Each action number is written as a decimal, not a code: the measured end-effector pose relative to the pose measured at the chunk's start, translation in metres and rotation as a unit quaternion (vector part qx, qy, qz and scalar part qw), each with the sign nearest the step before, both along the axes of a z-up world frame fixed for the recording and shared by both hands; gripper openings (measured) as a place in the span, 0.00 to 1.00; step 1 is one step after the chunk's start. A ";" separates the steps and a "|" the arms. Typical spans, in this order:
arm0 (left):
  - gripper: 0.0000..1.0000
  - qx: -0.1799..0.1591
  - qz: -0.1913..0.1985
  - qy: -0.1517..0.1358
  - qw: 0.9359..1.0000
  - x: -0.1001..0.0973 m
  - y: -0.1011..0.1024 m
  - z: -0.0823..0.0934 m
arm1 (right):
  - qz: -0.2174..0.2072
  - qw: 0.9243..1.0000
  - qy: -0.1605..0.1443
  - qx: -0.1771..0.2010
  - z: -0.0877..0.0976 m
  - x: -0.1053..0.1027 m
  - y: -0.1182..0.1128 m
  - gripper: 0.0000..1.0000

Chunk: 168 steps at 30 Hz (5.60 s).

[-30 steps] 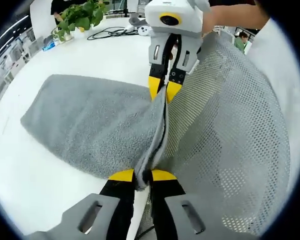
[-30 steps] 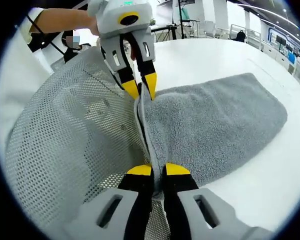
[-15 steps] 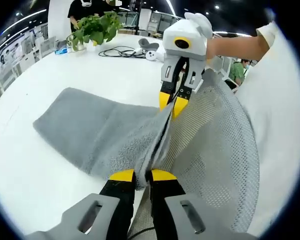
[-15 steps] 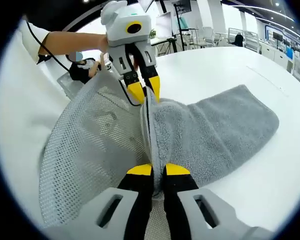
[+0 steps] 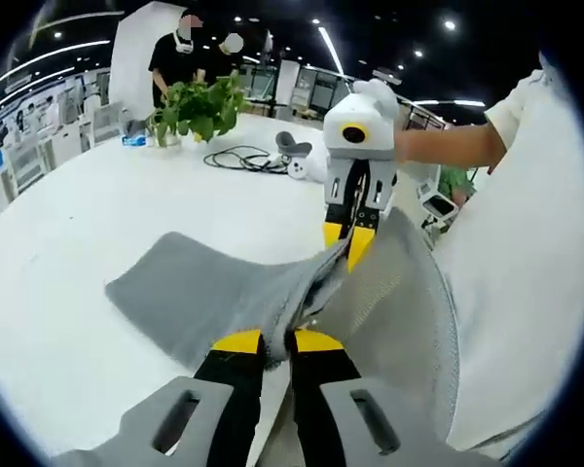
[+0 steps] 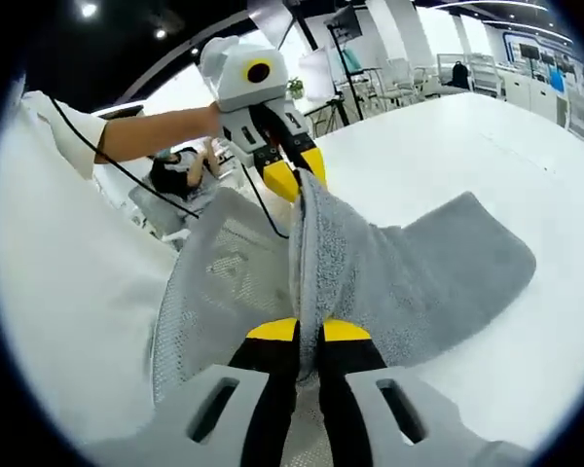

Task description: Fold the towel on the table until its edges align and the towel forms a compact rectangular stack.

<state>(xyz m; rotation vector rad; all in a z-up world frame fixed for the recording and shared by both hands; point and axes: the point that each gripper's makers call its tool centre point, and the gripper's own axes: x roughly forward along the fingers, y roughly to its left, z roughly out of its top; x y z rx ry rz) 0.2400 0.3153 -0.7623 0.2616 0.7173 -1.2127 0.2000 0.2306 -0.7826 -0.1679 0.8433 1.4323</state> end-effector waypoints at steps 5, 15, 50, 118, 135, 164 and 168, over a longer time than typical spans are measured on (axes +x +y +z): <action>0.10 -0.014 0.006 -0.007 1.000 0.011 0.001 0.016 | -0.015 1.000 -0.010 0.013 0.017 0.018 0.000 0.04; 0.10 -0.052 0.056 0.005 0.997 0.049 -0.003 0.038 | -0.067 0.995 -0.073 0.023 0.045 0.074 -0.006 0.04; 0.10 0.019 0.149 -0.001 0.989 0.132 0.002 -0.006 | -0.008 0.954 -0.276 -0.115 0.008 0.172 -0.010 0.06; 0.21 0.106 0.192 -0.027 0.975 0.186 0.016 -0.098 | -0.113 0.957 -0.200 -0.179 -0.115 0.246 -0.032 0.06; 0.23 0.163 0.168 -0.049 0.971 0.189 0.014 -0.119 | -0.106 0.967 -0.201 -0.117 -0.110 0.264 -0.005 0.12; 0.41 0.098 0.102 -0.073 0.987 0.156 -0.003 -0.098 | -0.096 0.978 -0.182 -0.035 -0.080 0.215 -0.007 0.33; 0.46 0.067 0.089 -0.047 0.993 0.141 -0.010 -0.095 | -0.083 0.978 -0.184 -0.047 -0.090 0.208 -0.011 0.34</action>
